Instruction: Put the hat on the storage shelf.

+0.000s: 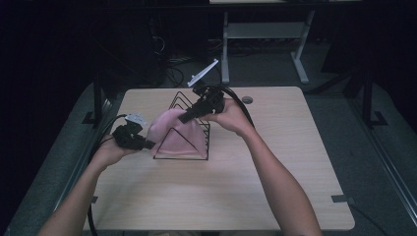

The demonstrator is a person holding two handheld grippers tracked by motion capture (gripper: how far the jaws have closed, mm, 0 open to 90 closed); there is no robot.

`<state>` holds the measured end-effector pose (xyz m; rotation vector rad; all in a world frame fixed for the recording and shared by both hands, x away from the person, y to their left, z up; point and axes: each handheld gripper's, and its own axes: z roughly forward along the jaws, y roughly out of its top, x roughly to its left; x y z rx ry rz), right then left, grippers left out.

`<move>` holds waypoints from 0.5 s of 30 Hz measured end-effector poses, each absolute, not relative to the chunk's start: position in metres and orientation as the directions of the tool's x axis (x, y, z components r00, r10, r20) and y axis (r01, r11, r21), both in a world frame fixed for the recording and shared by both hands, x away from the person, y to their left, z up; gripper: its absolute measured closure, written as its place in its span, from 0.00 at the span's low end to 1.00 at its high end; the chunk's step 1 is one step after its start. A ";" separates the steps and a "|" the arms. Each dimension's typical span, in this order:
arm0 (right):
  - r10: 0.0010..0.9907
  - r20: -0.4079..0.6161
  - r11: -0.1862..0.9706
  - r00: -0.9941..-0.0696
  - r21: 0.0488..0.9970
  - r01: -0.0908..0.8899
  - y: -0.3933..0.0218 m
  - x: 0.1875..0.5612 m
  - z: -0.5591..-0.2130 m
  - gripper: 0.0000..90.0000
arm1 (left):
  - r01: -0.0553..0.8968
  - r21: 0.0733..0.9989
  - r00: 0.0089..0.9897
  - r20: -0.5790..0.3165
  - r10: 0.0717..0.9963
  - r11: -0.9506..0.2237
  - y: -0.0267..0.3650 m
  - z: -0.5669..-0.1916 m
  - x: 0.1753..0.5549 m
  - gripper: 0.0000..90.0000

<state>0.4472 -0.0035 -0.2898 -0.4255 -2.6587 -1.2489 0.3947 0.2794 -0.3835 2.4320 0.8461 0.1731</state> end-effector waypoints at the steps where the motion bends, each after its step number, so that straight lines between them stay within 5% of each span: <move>1: 0.188 0.283 0.610 -0.940 0.716 0.338 -0.003 0.447 -0.291 0.83 | 0.533 0.536 0.796 -0.054 0.603 -0.655 0.279 -0.384 0.395 0.89; 11: 0.190 0.317 0.617 -0.929 0.698 0.364 -0.006 0.448 -0.305 0.82 | 0.535 0.507 0.802 -0.052 0.595 -0.676 0.275 -0.392 0.400 0.88; 15: 0.192 0.330 0.616 -0.924 0.693 0.375 -0.005 0.449 -0.312 0.81 | 0.535 0.495 0.803 -0.047 0.594 -0.685 0.272 -0.394 0.400 0.75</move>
